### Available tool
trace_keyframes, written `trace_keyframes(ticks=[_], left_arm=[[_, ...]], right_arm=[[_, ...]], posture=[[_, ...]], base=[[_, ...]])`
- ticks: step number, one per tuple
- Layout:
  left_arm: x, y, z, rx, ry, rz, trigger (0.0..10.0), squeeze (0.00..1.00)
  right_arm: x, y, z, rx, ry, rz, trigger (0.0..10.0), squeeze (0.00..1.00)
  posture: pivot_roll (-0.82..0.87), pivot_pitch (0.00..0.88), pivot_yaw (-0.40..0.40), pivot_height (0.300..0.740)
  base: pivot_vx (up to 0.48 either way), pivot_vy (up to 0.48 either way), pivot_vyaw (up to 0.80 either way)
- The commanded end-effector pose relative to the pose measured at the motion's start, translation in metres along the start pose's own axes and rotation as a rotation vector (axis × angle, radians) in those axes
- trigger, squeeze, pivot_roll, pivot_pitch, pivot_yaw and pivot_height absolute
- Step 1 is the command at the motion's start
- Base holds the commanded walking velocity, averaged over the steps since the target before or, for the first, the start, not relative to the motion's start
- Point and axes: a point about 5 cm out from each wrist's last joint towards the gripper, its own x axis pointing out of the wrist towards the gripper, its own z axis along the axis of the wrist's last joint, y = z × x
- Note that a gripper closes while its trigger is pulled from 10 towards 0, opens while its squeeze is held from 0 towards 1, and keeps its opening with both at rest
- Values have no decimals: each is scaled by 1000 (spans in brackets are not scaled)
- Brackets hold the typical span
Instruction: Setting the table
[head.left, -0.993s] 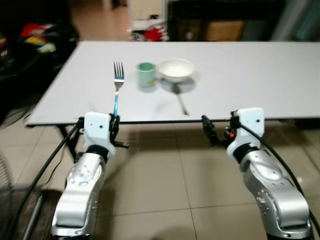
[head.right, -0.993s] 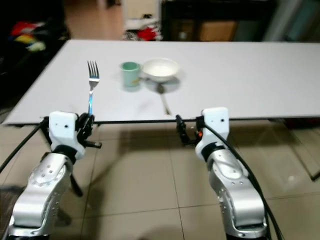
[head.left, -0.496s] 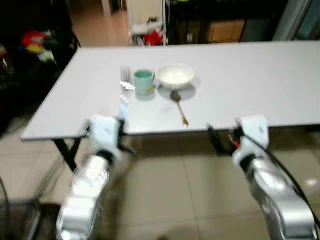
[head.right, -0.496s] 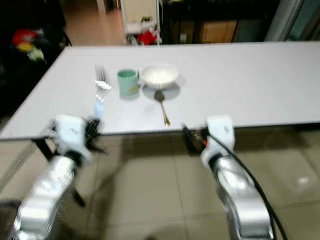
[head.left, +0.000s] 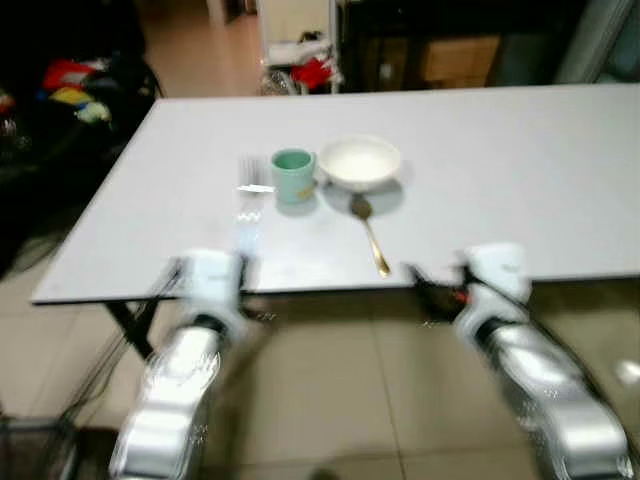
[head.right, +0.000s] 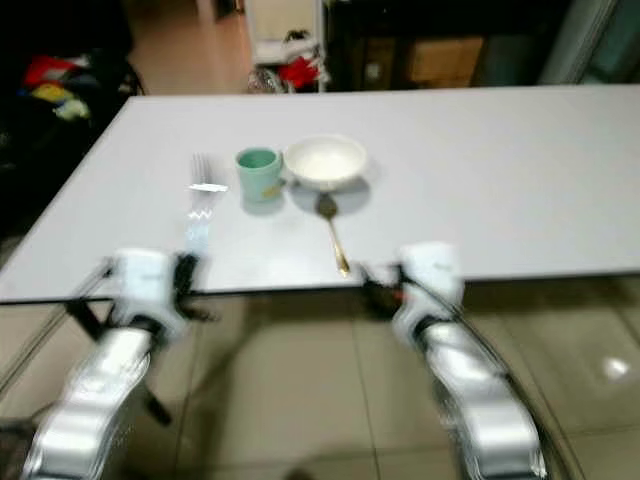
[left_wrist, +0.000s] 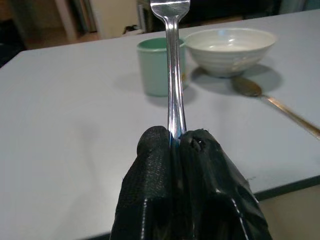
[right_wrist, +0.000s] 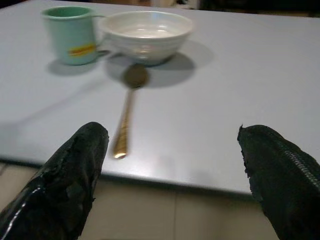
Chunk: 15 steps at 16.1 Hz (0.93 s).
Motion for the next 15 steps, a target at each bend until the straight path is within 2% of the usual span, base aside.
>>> trace_keyframes(ticks=[1, 5, 7, 8, 11, 14, 15], left_arm=[[-2, 12, 4, 27, -11, 45, 10000, 0], [-1, 11, 3, 32, -3, 30, 10000, 0], [-1, 9, -3, 33, 39, 23, 10000, 0], [1, 10, -10, 14, 98, 37, 10000, 0], [7, 10, -24, 96, 206, 20, 10000, 0], [20, 6, -41, 122, 361, -5, 10000, 0], [24, 5, -42, 131, 372, -9, 10000, 0]], right_arm=[[3, 8, 6, 13, -32, 29, 10000, 0], [3, 10, 5, 14, -22, 36, 10000, 0], [2, 11, -2, 7, 22, 51, 10000, 0], [2, 12, -3, 6, 32, 72, 10000, 0], [2, 13, -10, -37, 100, 125, 10000, 0], [-2, 8, -12, -56, 111, 212, 10000, 0], [-2, 9, -10, -75, 102, 251, 10000, 0]], posture=[[-11, 0, 29, 740], [-15, 0, 36, 740], [-15, 0, 38, 740], [-15, 0, 37, 740], [-19, 0, 36, 740], [-21, 0, 32, 740], [-23, 0, 36, 740]], base=[[311, 0, 0], [312, 0, 0], [272, 0, 0], [0, 0, 0], [0, 0, 0], [0, 0, 0], [0, 0, 0]])
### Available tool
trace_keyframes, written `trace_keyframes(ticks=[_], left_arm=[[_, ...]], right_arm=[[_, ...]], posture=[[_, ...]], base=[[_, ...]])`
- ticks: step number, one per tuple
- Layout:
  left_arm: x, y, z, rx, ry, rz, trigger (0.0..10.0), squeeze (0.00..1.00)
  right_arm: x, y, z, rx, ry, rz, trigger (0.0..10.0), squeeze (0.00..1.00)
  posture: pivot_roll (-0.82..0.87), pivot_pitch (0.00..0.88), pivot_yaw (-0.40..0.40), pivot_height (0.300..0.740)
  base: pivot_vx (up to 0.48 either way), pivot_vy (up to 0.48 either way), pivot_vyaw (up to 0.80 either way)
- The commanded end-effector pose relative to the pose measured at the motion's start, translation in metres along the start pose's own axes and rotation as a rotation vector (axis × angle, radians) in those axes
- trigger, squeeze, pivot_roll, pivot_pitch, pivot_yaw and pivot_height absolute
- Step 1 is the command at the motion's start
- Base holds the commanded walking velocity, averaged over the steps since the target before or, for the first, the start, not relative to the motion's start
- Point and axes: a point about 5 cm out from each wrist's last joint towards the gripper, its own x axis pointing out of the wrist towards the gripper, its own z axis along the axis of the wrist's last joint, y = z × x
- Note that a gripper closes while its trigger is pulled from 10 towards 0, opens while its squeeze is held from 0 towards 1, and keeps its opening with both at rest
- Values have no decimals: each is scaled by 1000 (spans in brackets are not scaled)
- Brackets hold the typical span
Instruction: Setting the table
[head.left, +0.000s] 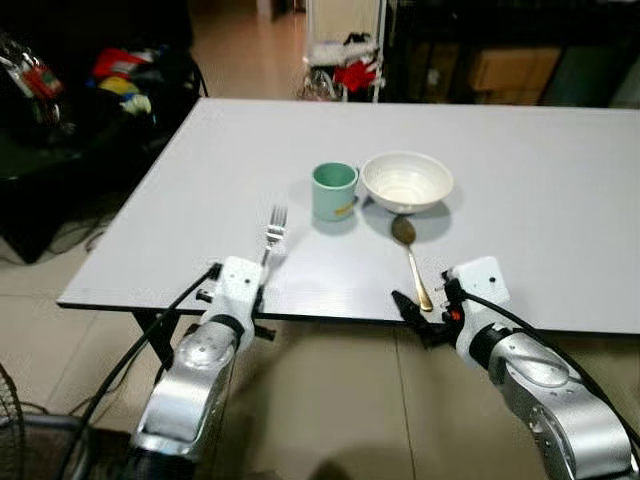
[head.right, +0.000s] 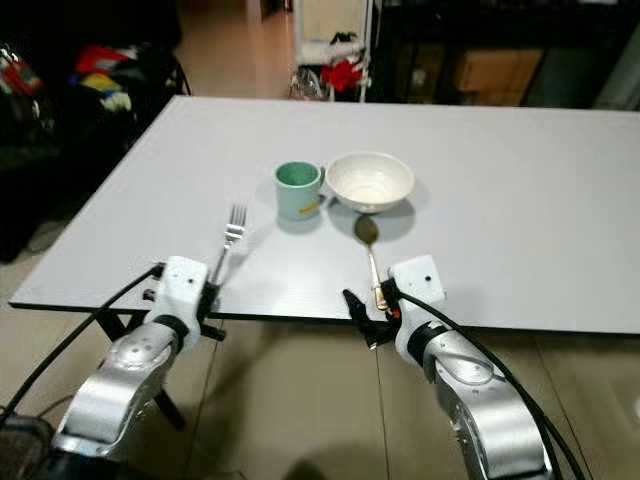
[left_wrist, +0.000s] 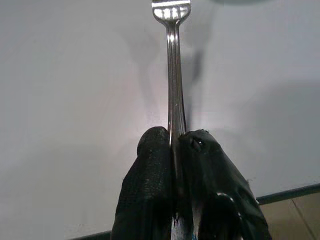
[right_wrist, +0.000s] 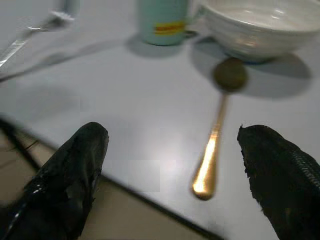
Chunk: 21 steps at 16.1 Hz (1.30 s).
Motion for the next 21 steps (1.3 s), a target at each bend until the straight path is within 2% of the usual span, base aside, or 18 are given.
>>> trace_keyframes(ticks=[1, 2, 3, 7, 9, 10, 11, 14, 16, 20, 21], left_arm=[[5, -2, -2, 2, 24, -13, 10000, 0], [10, -3, 4, 12, 22, -36, 10000, 0], [15, -4, 8, 23, 25, -52, 10000, 0], [33, -8, 15, 50, 84, -105, 10000, 0], [42, -7, 23, 13, 101, -113, 10000, 0], [48, -7, 31, -46, 144, -125, 10000, 0], [51, -7, 32, -69, 172, -120, 10000, 0], [54, -6, 28, -122, 245, -98, 10000, 0], [54, -6, 27, -196, 279, -89, 10000, 0], [52, 2, 26, -219, 316, 12, 10000, 0], [49, 5, 25, -198, 314, 52, 10000, 0]], right_arm=[[-1, 3, 6, -35, -27, 57, 10000, 0], [-3, 6, 10, -80, -49, 133, 10000, 0], [-5, 8, 10, -86, -52, 173, 10000, 0], [-8, 11, 9, -109, -46, 244, 10000, 0], [-8, 11, 9, -119, -44, 258, 10000, 0], [-10, 12, 7, -128, -32, 271, 10000, 0], [-11, 12, 5, -135, -22, 277, 10000, 0], [-12, 14, 4, -140, -13, 286, 10000, 0], [-13, 15, 3, -151, -4, 294, 10000, 0], [-13, 16, 3, -162, 2, 304, 10000, 0], [-13, 17, 3, -165, 4, 309, 10000, 0]], posture=[[-23, 0, 36, 740], [-24, 0, 39, 740], [-27, 0, 45, 740], [-32, 0, 52, 740], [-37, 0, 61, 740], [-38, 0, 66, 740], [-40, 0, 68, 740], [-44, 0, 75, 740], [-43, 0, 74, 740], [-37, 0, 68, 740], [-35, 0, 67, 740]], base=[[0, 0, 0], [0, 0, 0], [0, 0, 0], [0, 0, 0], [0, 0, 0], [0, 0, 0], [0, 0, 0], [0, 0, 0], [0, 0, 0], [0, 0, 0], [0, 0, 0]])
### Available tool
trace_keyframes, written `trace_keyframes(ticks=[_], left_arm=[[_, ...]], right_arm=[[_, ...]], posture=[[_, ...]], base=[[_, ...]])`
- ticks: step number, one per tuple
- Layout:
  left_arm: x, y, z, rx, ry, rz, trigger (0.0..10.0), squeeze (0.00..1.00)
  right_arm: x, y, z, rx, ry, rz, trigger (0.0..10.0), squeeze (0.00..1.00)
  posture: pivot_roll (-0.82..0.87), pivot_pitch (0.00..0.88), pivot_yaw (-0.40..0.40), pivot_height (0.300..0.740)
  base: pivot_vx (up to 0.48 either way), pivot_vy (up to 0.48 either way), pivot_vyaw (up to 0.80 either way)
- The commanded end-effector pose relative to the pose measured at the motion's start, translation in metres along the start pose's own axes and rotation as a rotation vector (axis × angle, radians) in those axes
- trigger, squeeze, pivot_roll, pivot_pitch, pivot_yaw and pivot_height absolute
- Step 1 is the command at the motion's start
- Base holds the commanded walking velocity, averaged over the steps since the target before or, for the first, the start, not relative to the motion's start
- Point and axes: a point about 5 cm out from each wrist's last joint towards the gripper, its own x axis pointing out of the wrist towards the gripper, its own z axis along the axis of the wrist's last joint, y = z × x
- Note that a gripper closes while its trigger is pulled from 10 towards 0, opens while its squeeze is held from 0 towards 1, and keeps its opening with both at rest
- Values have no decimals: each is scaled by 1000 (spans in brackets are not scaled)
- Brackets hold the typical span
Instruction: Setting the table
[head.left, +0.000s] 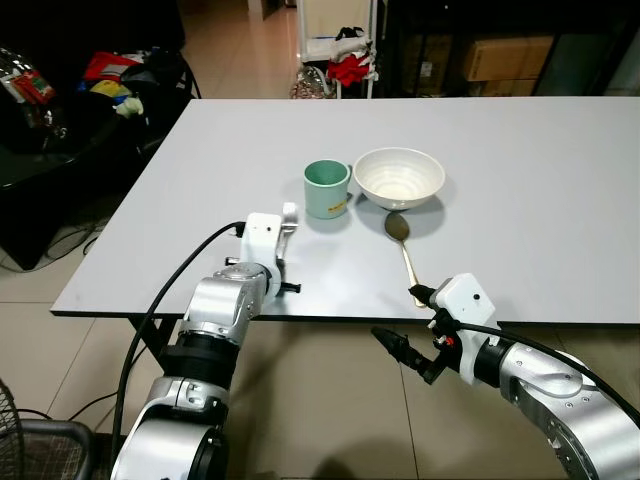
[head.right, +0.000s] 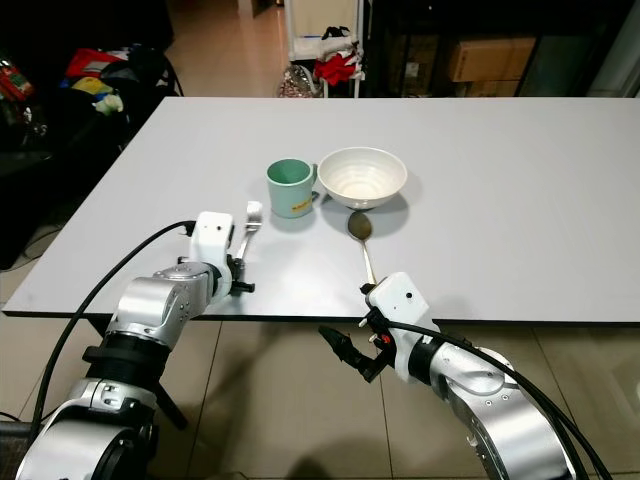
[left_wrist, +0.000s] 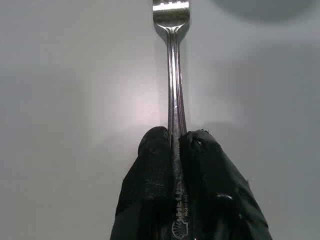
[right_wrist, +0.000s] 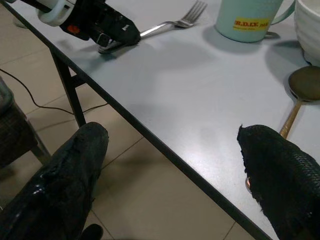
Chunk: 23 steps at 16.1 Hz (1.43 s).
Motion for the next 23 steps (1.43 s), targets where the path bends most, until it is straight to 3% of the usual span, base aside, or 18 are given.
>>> trace_keyframes(ticks=[1, 6, 7, 8, 11, 14, 15, 16, 17, 19, 20, 21, 22, 23], left_arm=[[1, 10, -20, -4, 94, 64, 10000, 0], [-4, 10, -22, -16, 95, 70, 10000, 0], [-5, 10, -23, -10, 94, 65, 10000, 812], [-6, 10, -23, -47, 90, 59, 10000, 1000], [-8, 9, -17, -60, 70, 43, 10000, 1000], [-24, 21, 12, -20, -30, 94, 10000, 1000], [-28, 22, 16, -20, -47, 95, 10000, 573], [-49, 29, 42, -5, -173, 115, 10000, 0], [-51, 30, 45, -4, -189, 118, 10000, 0], [-71, 30, 60, 21, -359, 89, 10000, 0], [-74, 30, 61, 21, -377, 79, 10000, 0], [-83, 32, 58, 50, -398, 68, 10000, 0], [-97, 33, 51, 103, -471, 32, 10000, 0], [-105, 36, 42, 37, -491, -2, 10000, 0]], right_arm=[[0, 4, 3, -20, -6, 20, 10000, 0], [3, 5, 4, -20, -6, 42, 10000, 0], [3, 5, 4, -21, -7, 44, 10000, 0], [2, 6, 5, -11, -13, 51, 10000, 0], [1, 6, 7, -3, -27, 62, 10000, 0], [-3, 4, 12, -8, -39, 72, 10000, 0], [-4, 4, 13, -11, -43, 72, 10000, 0], [-7, 2, 22, -29, -91, 46, 10000, 0], [-8, 2, 23, -30, -98, 40, 10000, 0], [-11, 3, 31, -12, -161, 15, 10000, 0], [-11, 4, 32, -11, -165, 12, 10000, 0], [-9, 8, 30, -38, -163, -4, 10000, 0], [-5, 7, 26, -72, -139, -96, 10000, 0], [-3, 7, 23, -94, -128, -150, 10000, 0]], posture=[[-35, 0, 67, 740], [-23, 0, 59, 740], [-23, 0, 59, 740], [-25, 0, 60, 740], [-28, 0, 62, 740], [-29, 0, 67, 740], [-26, 0, 67, 740], [-16, 0, 63, 740], [-16, 0, 63, 740], [-5, 0, 58, 740], [-5, 0, 58, 740], [-3, 0, 57, 740], [4, 0, 57, 740], [11, 0, 50, 740]], base=[[0, 0, 0], [0, 0, 0], [0, 0, 0], [0, 0, 0], [0, 0, 0], [0, 0, 0], [0, 0, 0], [0, 0, 0], [0, 0, 0], [0, 0, 0], [0, 0, 0], [0, 0, 0], [0, 0, 0], [0, 0, 0]])
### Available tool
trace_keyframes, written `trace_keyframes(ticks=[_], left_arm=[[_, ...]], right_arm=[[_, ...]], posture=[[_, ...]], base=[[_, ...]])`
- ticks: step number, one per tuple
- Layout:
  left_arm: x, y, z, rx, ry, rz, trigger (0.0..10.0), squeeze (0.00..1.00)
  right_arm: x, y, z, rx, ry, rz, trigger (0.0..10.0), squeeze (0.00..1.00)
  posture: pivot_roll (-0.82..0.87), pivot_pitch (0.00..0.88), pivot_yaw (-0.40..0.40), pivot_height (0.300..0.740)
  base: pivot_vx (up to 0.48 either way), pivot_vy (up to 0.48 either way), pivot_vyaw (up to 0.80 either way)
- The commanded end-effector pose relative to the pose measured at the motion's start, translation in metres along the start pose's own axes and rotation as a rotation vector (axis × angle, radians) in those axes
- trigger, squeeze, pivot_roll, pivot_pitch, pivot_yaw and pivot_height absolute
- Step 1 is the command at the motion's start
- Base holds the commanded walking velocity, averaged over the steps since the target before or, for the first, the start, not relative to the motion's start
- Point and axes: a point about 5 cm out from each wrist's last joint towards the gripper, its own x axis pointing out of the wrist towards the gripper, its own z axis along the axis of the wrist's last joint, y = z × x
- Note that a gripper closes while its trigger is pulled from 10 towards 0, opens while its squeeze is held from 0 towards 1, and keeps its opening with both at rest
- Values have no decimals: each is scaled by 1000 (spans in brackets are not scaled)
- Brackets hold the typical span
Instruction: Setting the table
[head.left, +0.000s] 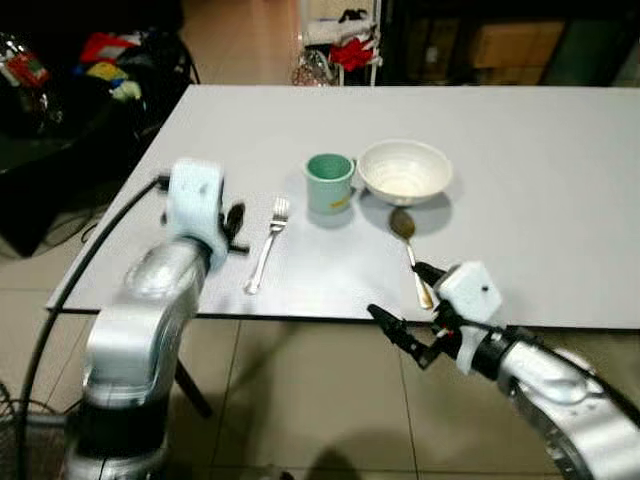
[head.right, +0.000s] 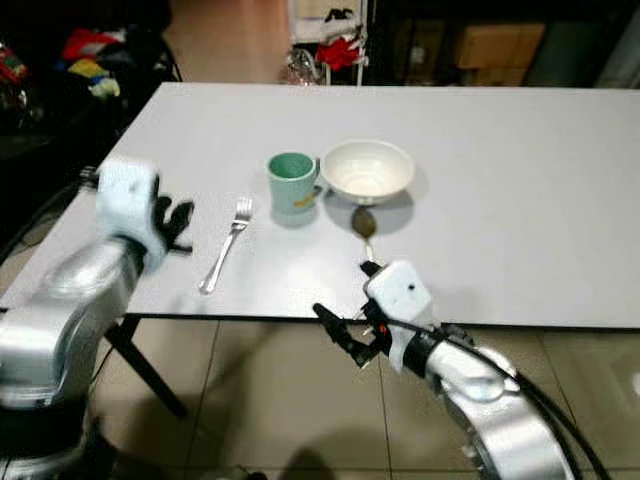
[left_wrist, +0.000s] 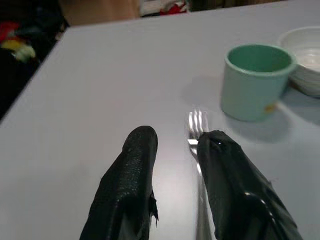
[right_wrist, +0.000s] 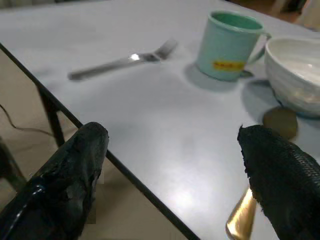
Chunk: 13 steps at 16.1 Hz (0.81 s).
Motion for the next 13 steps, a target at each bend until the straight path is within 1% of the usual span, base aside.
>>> trace_keyframes(ticks=[1, 2, 3, 4, 5, 7, 10, 11, 12, 13], left_arm=[[-10, 5, 1, -1, -50, 6, 10000, 0], [-16, 8, -3, 22, -66, 24, 10000, 0], [-30, 8, -18, 48, -96, 26, 10000, 0], [-36, 5, -24, 47, -98, 16, 10000, 0], [-42, 2, -32, 80, -75, 22, 10000, 0], [-46, 2, -33, 78, -78, 51, 10000, 0], [-53, 0, -38, 72, -92, 42, 10000, 0], [-55, -1, -41, 60, -94, 42, 10000, 0], [-57, -3, -47, 29, -81, 34, 10000, 0], [-59, -4, -48, 35, -81, 24, 10000, 0]], right_arm=[[2, 0, 0, -26, -15, -55, 10000, 0], [3, -1, -1, -28, -24, -83, 10000, 0], [5, -2, -1, 54, -59, -147, 10000, 0], [5, -2, -1, 101, -76, -160, 10000, 0], [6, 0, 0, 149, -100, -157, 10000, 0], [8, 4, -1, 147, -100, -136, 10000, 0], [10, 5, -1, 144, -103, -148, 10000, 0], [11, 4, 0, 146, -108, -150, 10000, 0], [10, 3, 1, 153, -113, -153, 10000, 0], [9, 4, 1, 159, -113, -150, 10000, 0]], posture=[[15, 0, 47, 740], [17, 0, 45, 740], [25, 0, 35, 740], [31, 0, 25, 740], [37, 0, 14, 740], [41, 0, 11, 740], [57, 0, -1, 740], [58, 0, 9, 740], [58, 0, 7, 740], [61, 0, 5, 740]], base=[[0, 0, 0], [0, 0, 0], [0, 0, 0], [0, 0, 0], [0, -322, 0], [0, -480, 0], [0, -480, 0], [0, 0, 800], [0, 0, 800], [0, 0, 800]])
